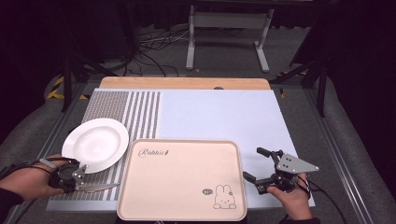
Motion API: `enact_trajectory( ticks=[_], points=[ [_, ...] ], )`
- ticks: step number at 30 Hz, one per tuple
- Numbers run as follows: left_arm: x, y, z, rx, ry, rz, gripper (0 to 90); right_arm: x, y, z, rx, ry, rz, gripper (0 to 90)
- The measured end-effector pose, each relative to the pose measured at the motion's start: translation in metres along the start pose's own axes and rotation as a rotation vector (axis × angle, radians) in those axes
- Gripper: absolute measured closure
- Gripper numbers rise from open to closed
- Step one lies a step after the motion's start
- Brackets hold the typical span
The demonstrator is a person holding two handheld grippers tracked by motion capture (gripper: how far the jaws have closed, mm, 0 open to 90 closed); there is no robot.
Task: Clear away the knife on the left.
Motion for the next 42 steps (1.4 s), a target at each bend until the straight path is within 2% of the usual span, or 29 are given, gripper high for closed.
enact_trajectory(
  ticks=[1,2,6,8,12,14,19,24,27,32,34,35,39,41,42],
  points=[
    [0.0,0.0,-0.001,0.014,0.013,-0.015,80.1,0.0,0.0,0.0,0.0,0.0,0.0,2.5],
    [0.0,0.001,-0.001,0.025,0.023,-0.01,80.1,0.0,0.0,0.0,0.001,-0.001,0.001,2.5],
    [0.004,0.002,-0.001,0.031,0.022,-0.012,80.1,-0.001,0.0,0.0,0.001,0.001,-0.003,2.5],
    [0.009,0.002,-0.001,0.031,0.027,-0.004,80.1,-0.001,0.0,0.001,-0.002,0.001,-0.004,2.5],
    [0.023,0.003,0.001,0.063,0.065,-0.012,80.0,-0.001,0.001,0.0,-0.003,-0.002,-0.004,2.5],
    [0.028,0.002,0.002,0.068,0.063,-0.011,80.0,-0.001,0.001,0.0,-0.004,-0.001,-0.004,2.5],
    [0.043,0.002,0.007,0.094,0.105,-0.003,80.0,0.0,0.002,0.0,-0.005,0.002,-0.009,2.5],
    [0.054,0.001,0.012,0.157,0.221,-0.045,80.0,0.002,0.004,0.0,-0.008,0.003,-0.013,2.5],
    [0.059,0.001,0.015,0.177,0.238,-0.039,80.1,0.002,0.005,0.0,-0.011,0.005,-0.016,2.5],
    [0.065,0.0,0.022,0.24,0.263,-0.041,80.1,0.003,0.005,0.0,-0.004,0.002,-0.02,2.5],
    [0.066,0.0,0.023,0.245,0.267,-0.046,80.1,0.004,0.005,0.0,-0.002,0.002,-0.022,2.5],
    [0.067,0.002,0.027,0.274,0.275,-0.062,80.1,0.004,0.006,0.0,-0.004,0.001,-0.03,2.5],
    [0.071,0.002,0.035,0.346,0.309,-0.06,80.1,0.004,0.007,0.0,-0.004,0.0,-0.033,2.5],
    [0.072,0.001,0.037,0.355,0.312,-0.058,80.0,0.005,0.008,0.0,-0.004,-0.001,-0.037,2.5],
    [0.075,0.002,0.041,0.375,0.315,-0.054,80.0,0.005,0.008,0.0,-0.003,-0.001,-0.04,2.5]
  ],
)
Point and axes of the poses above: each handheld gripper's, and its own axes: x roughly backward along the jaws, z roughly out of its top, y roughly to its right, the point moved 4 cm from there along -x, roughly forward along the jaws, and after that the axes turned 5 degrees about y, right-handed, at the moved point
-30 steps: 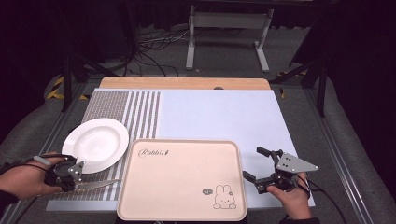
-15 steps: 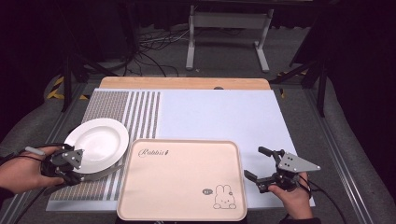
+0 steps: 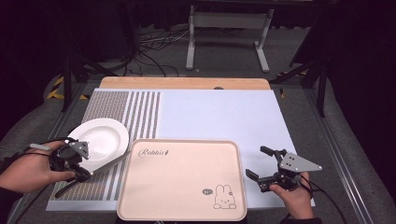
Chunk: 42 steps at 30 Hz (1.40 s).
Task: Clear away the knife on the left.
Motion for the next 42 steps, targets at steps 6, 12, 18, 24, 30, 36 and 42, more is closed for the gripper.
enact_trajectory(
  ticks=[6,12,18,24,30,36,42],
  points=[
    [0.003,0.009,0.013,0.058,0.023,0.007,80.1,0.001,0.003,-0.001,0.003,-0.008,-0.019,2.5],
    [0.001,0.021,0.029,0.089,0.036,0.024,80.1,0.001,0.004,-0.001,0.0,-0.013,-0.028,2.7],
    [-0.002,0.029,0.043,0.145,0.059,0.01,80.1,0.001,0.004,-0.001,0.002,-0.013,-0.028,2.7],
    [-0.01,0.034,0.055,0.174,0.073,-0.015,80.0,0.002,0.004,-0.001,0.002,-0.01,-0.026,2.7],
    [-0.018,0.04,0.064,0.163,0.08,-0.042,80.0,0.002,0.003,-0.002,0.003,-0.014,-0.022,2.6],
    [-0.029,0.045,0.076,0.159,0.097,-0.07,80.1,0.001,0.002,-0.002,0.004,-0.016,-0.018,2.5],
    [-0.041,0.049,0.088,0.158,0.1,-0.095,80.0,0.002,0.003,-0.002,0.003,-0.016,-0.018,2.5]
  ],
)
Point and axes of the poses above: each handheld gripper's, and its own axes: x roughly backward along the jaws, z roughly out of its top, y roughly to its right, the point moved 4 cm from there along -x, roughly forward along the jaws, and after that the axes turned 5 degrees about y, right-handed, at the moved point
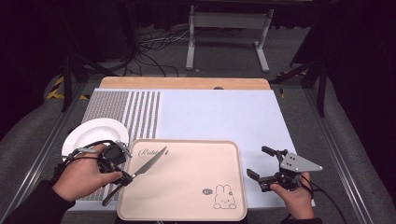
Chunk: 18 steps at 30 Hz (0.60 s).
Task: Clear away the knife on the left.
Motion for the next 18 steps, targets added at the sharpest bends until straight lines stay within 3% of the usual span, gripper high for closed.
enact_trajectory(
  ticks=[14,18],
  points=[
    [-0.021,0.007,0.013,-0.009,-0.014,-0.037,80.0,0.0,0.0,0.0,-0.003,0.003,0.005,2.5],
    [-0.029,0.008,0.015,0.017,-0.01,-0.052,80.0,0.0,0.0,0.0,-0.003,0.003,0.007,2.5]
  ],
)
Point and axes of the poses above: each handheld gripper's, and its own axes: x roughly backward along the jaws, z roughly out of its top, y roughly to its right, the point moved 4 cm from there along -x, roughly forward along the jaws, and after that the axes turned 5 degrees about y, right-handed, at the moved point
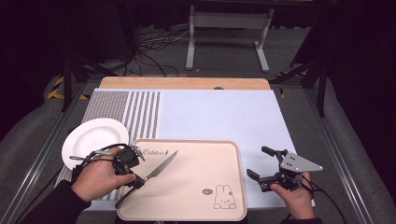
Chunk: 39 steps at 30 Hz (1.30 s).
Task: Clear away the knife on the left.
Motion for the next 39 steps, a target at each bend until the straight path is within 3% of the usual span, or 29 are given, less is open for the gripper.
enact_trajectory(
  ticks=[3,13,39],
  points=[
    [-0.007,0.0,0.0,0.054,-0.002,-0.021,80.0,0.0,0.0,0.001,0.0,0.001,0.003,2.5],
    [-0.021,-0.002,0.0,0.092,-0.017,-0.031,80.0,0.0,-0.001,0.0,0.002,-0.004,0.007,2.6],
    [-0.039,-0.008,-0.001,0.132,-0.032,-0.054,79.9,0.0,-0.002,0.0,-0.001,-0.004,0.018,2.7]
  ],
)
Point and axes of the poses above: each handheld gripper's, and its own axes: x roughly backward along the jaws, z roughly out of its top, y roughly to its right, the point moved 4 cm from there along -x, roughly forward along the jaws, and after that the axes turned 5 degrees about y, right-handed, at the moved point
